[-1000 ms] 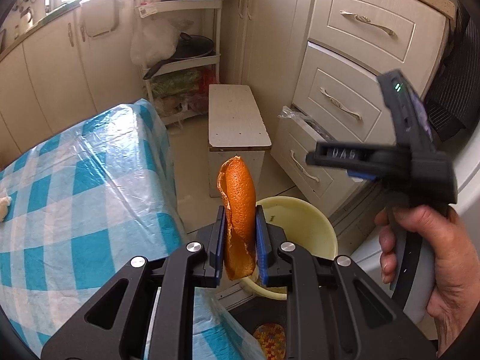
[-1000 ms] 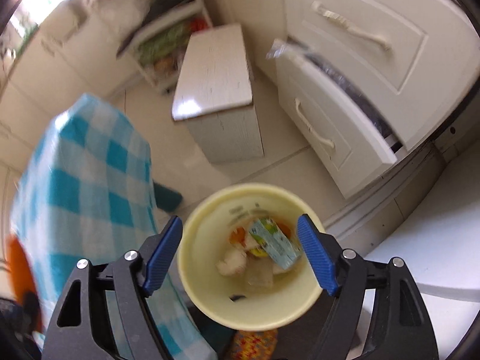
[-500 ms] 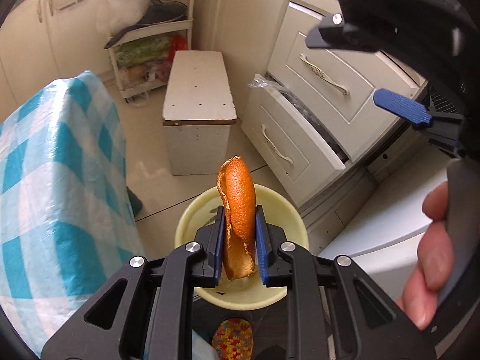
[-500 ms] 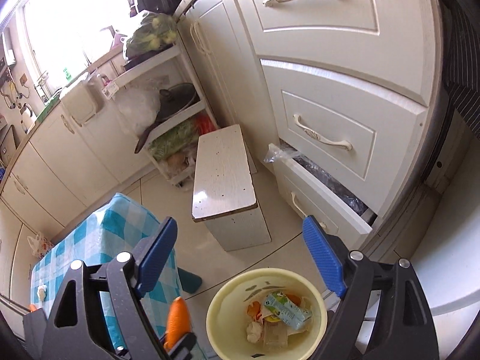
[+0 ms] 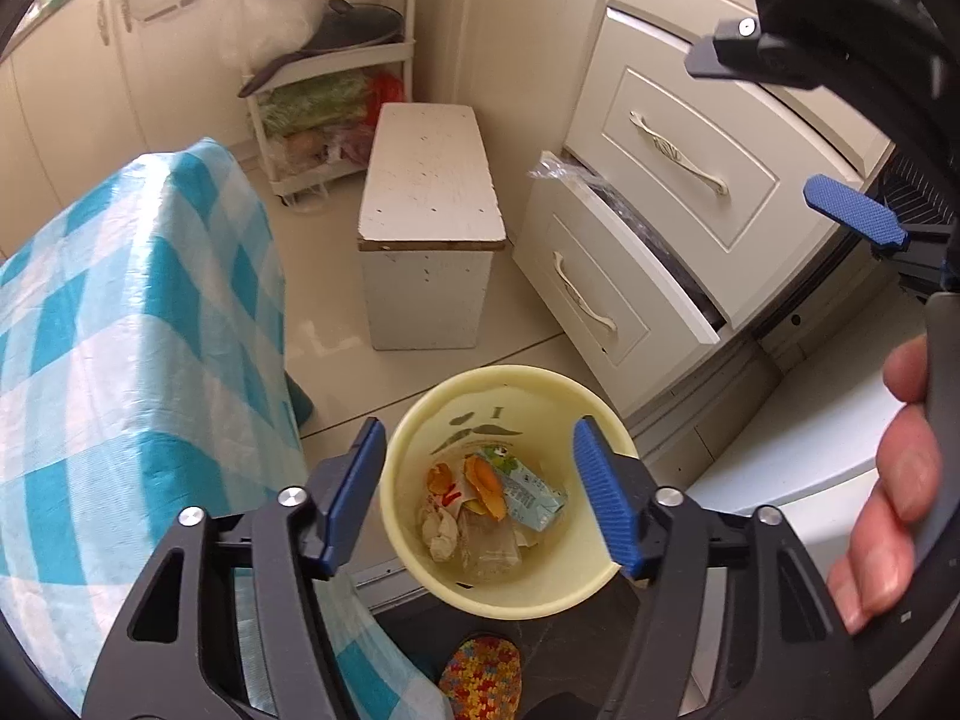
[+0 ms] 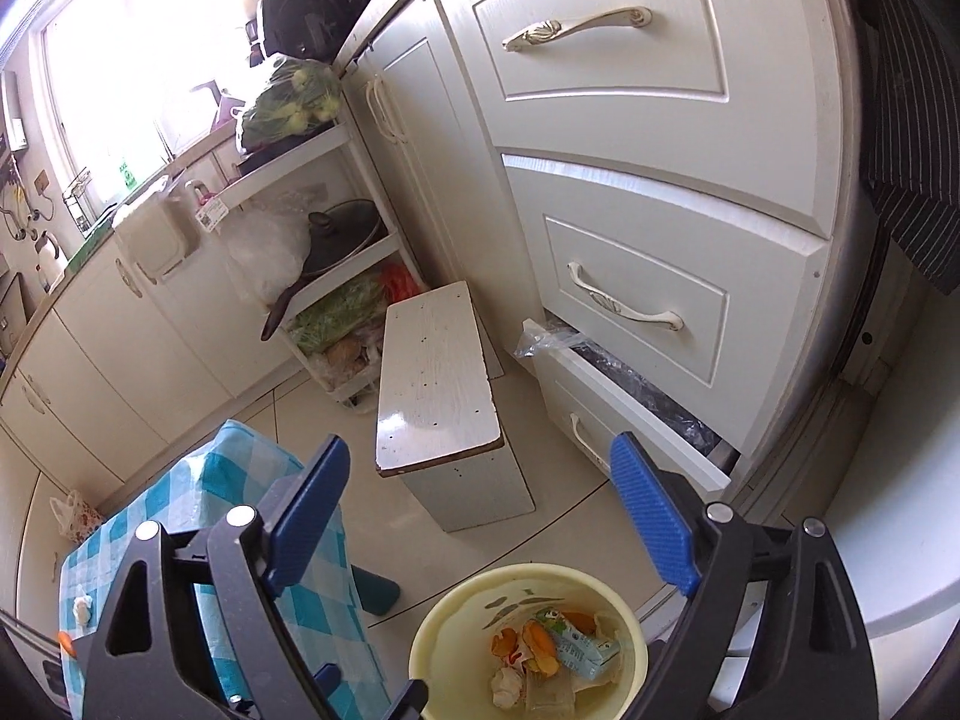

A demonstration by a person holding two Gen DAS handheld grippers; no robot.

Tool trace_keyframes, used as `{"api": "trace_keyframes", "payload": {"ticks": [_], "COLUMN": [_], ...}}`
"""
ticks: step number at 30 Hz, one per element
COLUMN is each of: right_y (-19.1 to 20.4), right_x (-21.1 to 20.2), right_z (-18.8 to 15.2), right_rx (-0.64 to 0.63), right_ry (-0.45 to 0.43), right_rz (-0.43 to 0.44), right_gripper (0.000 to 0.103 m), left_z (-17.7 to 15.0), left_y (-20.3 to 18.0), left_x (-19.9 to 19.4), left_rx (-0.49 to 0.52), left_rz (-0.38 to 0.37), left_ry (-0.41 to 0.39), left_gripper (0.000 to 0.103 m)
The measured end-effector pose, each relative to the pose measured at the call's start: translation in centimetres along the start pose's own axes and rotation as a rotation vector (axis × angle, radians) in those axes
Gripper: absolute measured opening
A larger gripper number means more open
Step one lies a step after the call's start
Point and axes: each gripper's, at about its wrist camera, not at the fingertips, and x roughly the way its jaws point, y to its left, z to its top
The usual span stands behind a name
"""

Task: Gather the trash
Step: 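Return both open tools from the bin toward the table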

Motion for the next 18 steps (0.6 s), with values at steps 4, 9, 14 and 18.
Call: {"api": "trace_keyframes", "payload": {"ticks": [4,9,14,18], "right_y": [-0.1,0.5,1.5,2.0], "right_x": [0.0,0.1,0.1,0.3], "right_z": [0.1,0.0,-0.2,-0.3], "right_rx": [0.007,-0.012,-0.043,-0.056], "right_ry": [-0.005,-0.002,-0.004,0.001], "right_rz": [-0.008,-0.006,-0.008,-0.011], "right_gripper": [0.087,0.088,0.089,0.089], "left_z": [-0.5,-1.1,-1.5,-1.7], "left_y": [0.8,2.1,3.4,4.4], "left_x": [-1.6,-3.4,-4.5,-5.0], "left_rx": [0.003,0.004,0.002,-0.01], "left_rz": [0.038,0.083,0.12,0.142], "left_ry": [-0.038,-0.081,-0.096,-0.098], "left_gripper": [0.075,0.083,0.087,0.087]}}
